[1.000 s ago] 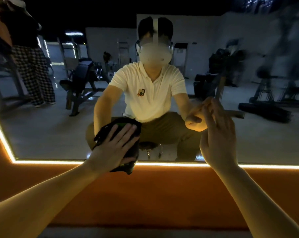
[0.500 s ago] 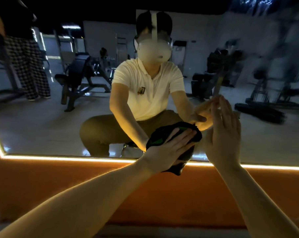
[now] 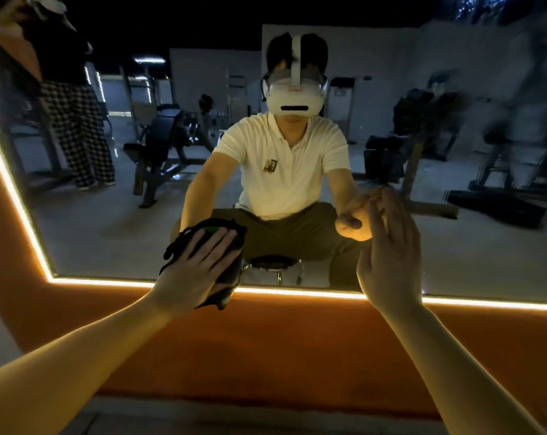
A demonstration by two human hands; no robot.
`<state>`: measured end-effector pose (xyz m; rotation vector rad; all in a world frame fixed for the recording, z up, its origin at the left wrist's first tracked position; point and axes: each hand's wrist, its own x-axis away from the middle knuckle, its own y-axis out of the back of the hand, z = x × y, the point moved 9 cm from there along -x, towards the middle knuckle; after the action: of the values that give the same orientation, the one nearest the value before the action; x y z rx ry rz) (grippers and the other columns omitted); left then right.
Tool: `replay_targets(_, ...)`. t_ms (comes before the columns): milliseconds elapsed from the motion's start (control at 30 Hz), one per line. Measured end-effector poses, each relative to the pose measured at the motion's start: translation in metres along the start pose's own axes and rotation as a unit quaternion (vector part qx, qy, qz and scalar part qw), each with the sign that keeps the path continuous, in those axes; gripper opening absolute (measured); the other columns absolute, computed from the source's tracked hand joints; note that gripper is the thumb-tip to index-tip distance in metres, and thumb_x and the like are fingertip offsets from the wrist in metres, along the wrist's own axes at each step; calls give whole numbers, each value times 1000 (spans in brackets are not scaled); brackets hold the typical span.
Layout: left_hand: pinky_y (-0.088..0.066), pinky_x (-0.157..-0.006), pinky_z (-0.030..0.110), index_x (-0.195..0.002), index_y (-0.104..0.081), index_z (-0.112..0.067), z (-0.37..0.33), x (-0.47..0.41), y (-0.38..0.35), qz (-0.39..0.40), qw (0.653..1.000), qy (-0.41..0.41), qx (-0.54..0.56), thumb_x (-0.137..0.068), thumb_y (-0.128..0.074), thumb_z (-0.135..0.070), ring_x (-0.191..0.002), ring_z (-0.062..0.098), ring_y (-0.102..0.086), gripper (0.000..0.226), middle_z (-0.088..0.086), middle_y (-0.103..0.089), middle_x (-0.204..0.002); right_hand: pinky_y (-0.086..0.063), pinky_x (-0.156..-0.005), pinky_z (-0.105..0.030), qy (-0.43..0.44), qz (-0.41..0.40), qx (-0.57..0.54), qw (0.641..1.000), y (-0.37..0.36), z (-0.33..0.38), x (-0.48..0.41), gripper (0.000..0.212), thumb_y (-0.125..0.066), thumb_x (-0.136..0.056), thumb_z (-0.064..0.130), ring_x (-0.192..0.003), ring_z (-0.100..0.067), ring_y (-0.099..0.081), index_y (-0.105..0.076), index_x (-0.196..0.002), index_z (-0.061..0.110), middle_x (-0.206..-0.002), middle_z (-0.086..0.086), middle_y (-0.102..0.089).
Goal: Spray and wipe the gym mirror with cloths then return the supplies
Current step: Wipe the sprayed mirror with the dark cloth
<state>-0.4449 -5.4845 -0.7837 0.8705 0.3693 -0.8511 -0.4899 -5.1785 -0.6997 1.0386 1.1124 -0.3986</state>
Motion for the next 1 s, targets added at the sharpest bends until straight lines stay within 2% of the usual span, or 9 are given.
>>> replay_targets(133,2,-130,52,-162,-14,-8,-30,-33,9,-28,999,-32,20,-111,-15,-51,-161,32,2,67,17,6,-173,-26,-124,-54,-4,9,7,1000,2,-6,0,68,-47,-93,5,-158,-31,-17,-32,-160,6,-170,-15,-20)
replay_targets(233,7,-129,50,-162,-15,-9,-79,-77,15,-56,995,-79,30,-106,-21,-51,-161,31,7,70,16,9,-173,-25,-125,-52,-34,12,13,999,9,-31,0,66,-41,-94,7,-158,-30,-18,-31,-160,8,-170,-13,-21)
replay_targets(400,10,-128,48,-160,-20,-9,-167,-162,19,-97,985,-137,43,-102,-20,-54,-157,30,-7,73,13,-15,-168,-28,-124,-56,-98,15,37,994,31,-92,4,67,-32,-94,12,-157,-31,-20,-29,-160,10,-169,-14,-22)
replay_targets(500,10,-127,50,-160,-17,-8,-206,-202,23,-112,983,-143,35,-101,-27,-56,-156,31,0,77,14,-15,-167,-31,-122,-57,-122,24,43,991,44,-124,8,69,-35,-91,7,-156,-31,-23,-31,-159,10,-169,-13,-24)
replay_targets(600,20,-124,55,-164,-19,-10,-241,-226,17,-59,987,-152,-1,-99,-46,-60,-156,41,19,86,14,-7,-169,-32,-122,-55,-126,27,35,991,50,-143,10,71,-40,-90,0,-155,-29,-26,-29,-160,10,-168,-10,-26)
replay_targets(733,22,-123,56,-164,-20,-12,-246,-231,23,-65,985,-158,-2,-99,-45,-56,-157,40,12,82,12,-2,-170,-33,-121,-48,-131,10,14,991,56,-145,6,66,-43,-91,-3,-151,-29,-34,-37,-156,7,-163,-12,-37)
replay_targets(800,20,-124,54,-163,-4,-8,-231,-218,28,-92,977,-191,-11,-102,-27,-51,-158,35,6,78,11,8,-169,-32,-120,-43,-132,-8,2,991,60,-145,3,63,-45,-92,-5,-147,-28,-40,-42,-154,6,-159,-12,-44)
replay_targets(867,16,-126,53,-162,-5,-8,-212,-207,31,-104,974,-203,-9,-102,-13,-50,-158,34,1,73,13,6,-170,-32,-116,-39,-132,-24,-5,991,62,-146,2,60,-45,-92,-5,-144,-30,-44,-45,-151,4,-155,-14,-48)
replay_targets(1000,18,-125,54,-162,-3,-9,-210,-208,29,-102,969,-225,-7,-102,-22,-60,-158,38,18,81,20,15,-170,-38,-117,-47,-129,-20,-2,991,66,-152,2,59,-35,-91,5,-144,-31,-44,-48,-148,5,-155,-15,-48)
